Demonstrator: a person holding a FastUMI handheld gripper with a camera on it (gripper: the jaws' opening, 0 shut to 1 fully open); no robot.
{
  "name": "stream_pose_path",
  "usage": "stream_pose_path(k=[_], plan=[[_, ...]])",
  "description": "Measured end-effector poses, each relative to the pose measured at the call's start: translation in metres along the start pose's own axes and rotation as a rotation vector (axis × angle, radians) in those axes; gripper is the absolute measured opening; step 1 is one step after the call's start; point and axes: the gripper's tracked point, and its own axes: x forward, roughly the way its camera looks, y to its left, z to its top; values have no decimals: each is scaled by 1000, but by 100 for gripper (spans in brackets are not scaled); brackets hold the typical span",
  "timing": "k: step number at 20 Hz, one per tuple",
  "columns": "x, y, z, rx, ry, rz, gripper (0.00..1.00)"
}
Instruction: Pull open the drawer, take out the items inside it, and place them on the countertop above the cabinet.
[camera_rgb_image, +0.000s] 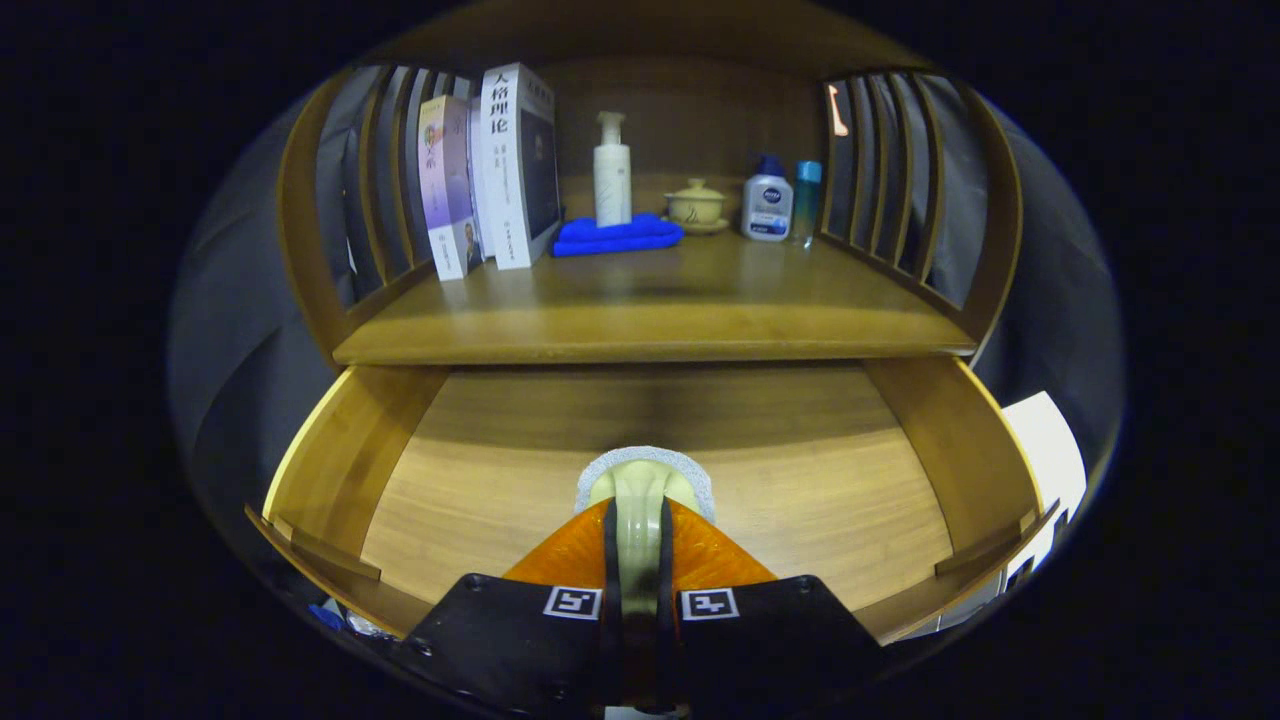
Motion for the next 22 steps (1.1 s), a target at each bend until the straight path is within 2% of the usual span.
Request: stream_pose_path(k=[10,22], plan=[[-46,-26,65,-27,-239,-50,15],[-13,-35,145,-58,-265,-49,15]])
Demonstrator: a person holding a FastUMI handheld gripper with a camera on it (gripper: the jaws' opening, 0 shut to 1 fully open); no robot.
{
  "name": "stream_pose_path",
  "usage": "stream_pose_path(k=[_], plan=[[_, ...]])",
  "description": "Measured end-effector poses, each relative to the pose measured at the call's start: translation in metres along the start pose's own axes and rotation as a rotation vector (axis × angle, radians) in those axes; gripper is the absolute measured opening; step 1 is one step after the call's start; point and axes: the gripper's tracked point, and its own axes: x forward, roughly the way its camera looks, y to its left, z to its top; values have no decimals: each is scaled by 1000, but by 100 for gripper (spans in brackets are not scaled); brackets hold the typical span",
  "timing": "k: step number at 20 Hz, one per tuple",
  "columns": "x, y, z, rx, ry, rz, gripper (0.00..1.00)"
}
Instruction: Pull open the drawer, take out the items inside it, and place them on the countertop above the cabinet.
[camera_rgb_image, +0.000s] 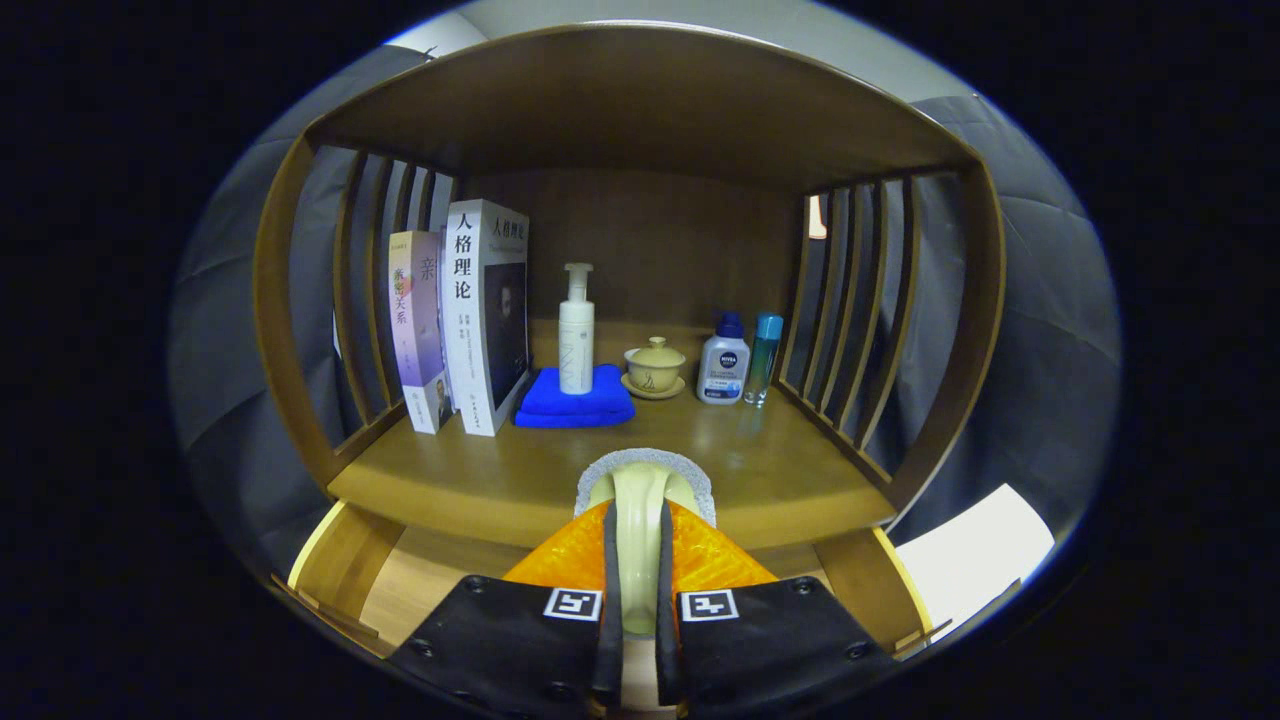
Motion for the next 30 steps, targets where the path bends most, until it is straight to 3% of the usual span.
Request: stream_pose_path(k=[14,17,21,30], plan=[[91,-7,15,66,117,62,18],[90,-17,21,70,89,51,27],[82,-23,36,120,-16,68,97],[9,-24,46,70,-163,85,97]])
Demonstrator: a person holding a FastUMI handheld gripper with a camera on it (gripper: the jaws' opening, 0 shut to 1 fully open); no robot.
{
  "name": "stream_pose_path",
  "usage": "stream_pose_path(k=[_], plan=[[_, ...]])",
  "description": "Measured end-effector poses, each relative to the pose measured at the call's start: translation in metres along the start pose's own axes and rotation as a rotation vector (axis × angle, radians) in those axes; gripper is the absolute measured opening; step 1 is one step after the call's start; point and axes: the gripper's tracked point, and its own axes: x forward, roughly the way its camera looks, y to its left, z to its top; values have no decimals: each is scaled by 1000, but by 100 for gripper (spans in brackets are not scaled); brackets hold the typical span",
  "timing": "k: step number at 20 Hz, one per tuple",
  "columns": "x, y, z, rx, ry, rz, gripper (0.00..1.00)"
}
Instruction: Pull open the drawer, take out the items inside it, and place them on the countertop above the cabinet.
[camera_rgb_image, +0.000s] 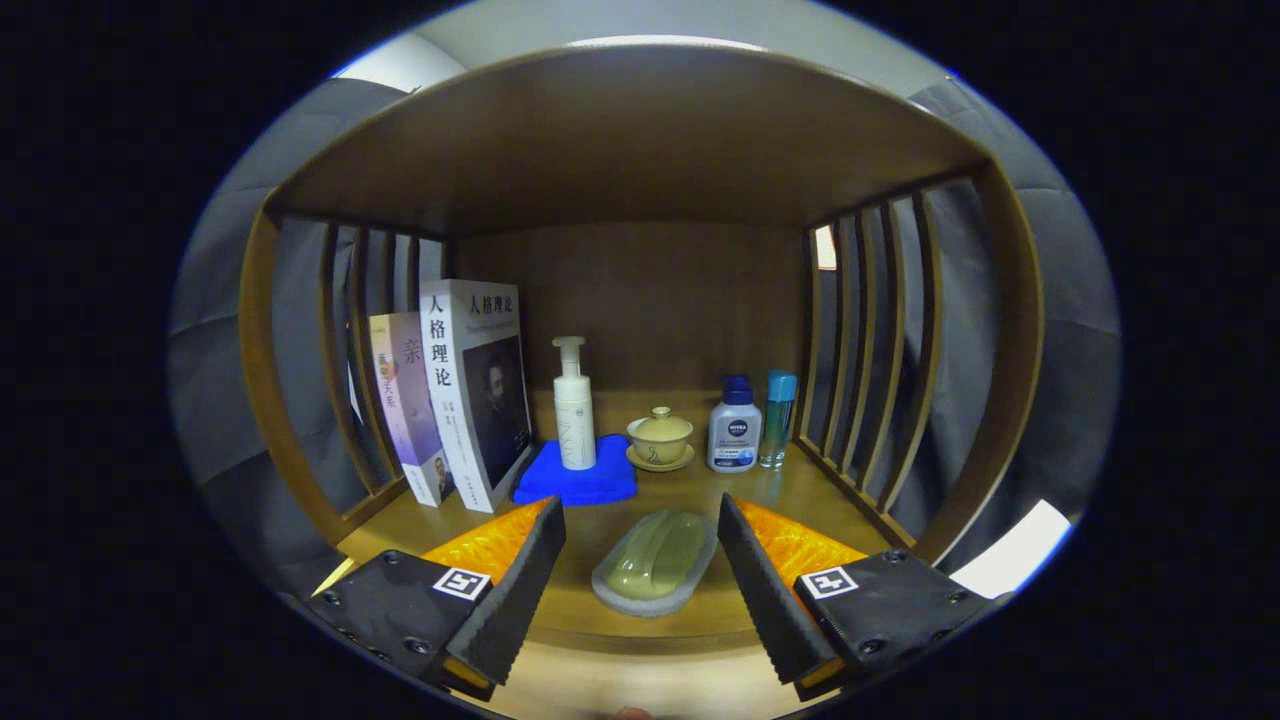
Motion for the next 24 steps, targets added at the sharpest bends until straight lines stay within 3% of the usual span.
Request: stream_pose_path(k=[6,13,24], plan=[[-49,3,0,40,-67,-24,97],[-101,7,-11,-4,-137,-36,97],[-160,17,-61,-53,-205,-31,97]])
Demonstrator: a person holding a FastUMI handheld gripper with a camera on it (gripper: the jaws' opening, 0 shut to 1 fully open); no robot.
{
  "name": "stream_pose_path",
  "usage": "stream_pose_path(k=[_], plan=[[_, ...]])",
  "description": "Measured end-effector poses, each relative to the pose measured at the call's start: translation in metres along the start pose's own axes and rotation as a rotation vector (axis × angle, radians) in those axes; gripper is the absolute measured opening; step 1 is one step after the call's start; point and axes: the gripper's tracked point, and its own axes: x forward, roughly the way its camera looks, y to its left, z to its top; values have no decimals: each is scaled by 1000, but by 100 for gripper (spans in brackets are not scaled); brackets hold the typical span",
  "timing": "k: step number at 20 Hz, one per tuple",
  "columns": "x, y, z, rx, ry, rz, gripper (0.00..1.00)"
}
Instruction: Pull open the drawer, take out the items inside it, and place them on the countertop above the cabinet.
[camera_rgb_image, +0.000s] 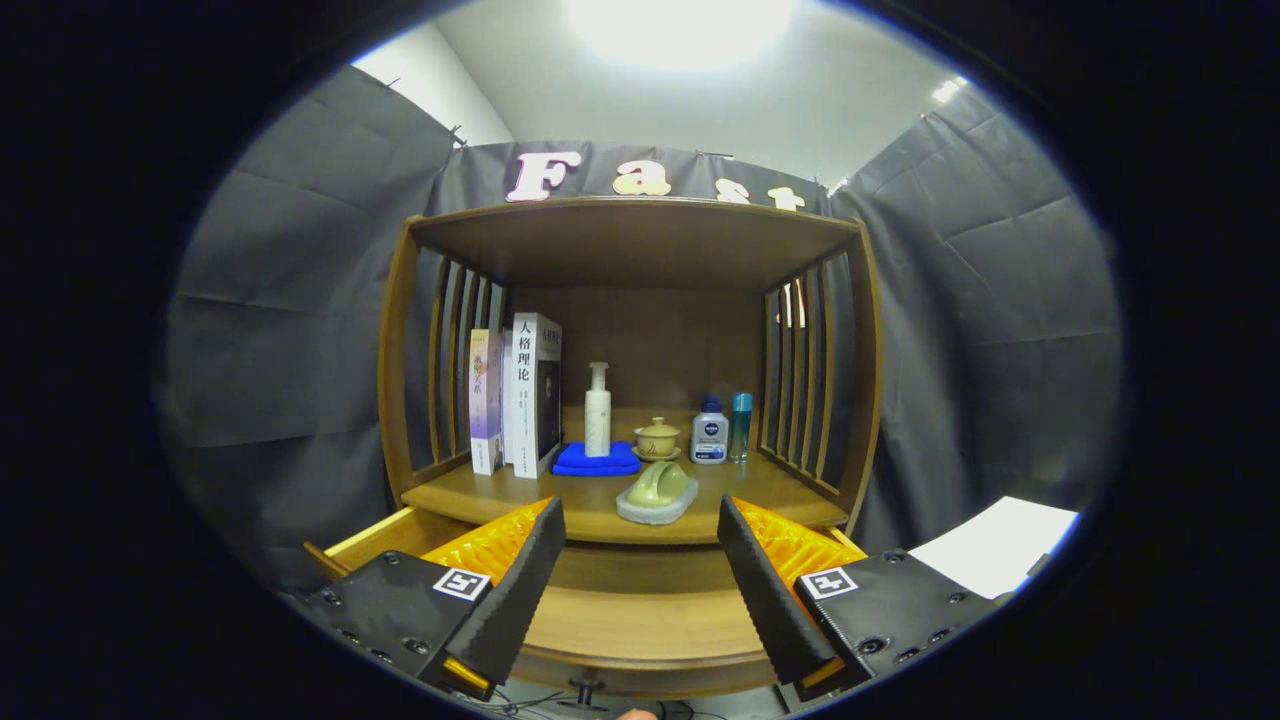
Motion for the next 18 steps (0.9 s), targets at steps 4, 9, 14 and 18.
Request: stream_pose_path(k=[4,9,14,18], plan=[[-19,10,-20,27,-4,12,97],[-39,16,-53,4,13,14,98],[-51,25,-95,16,57,32,98],[-52,31,-129,-2,114,35,98]])
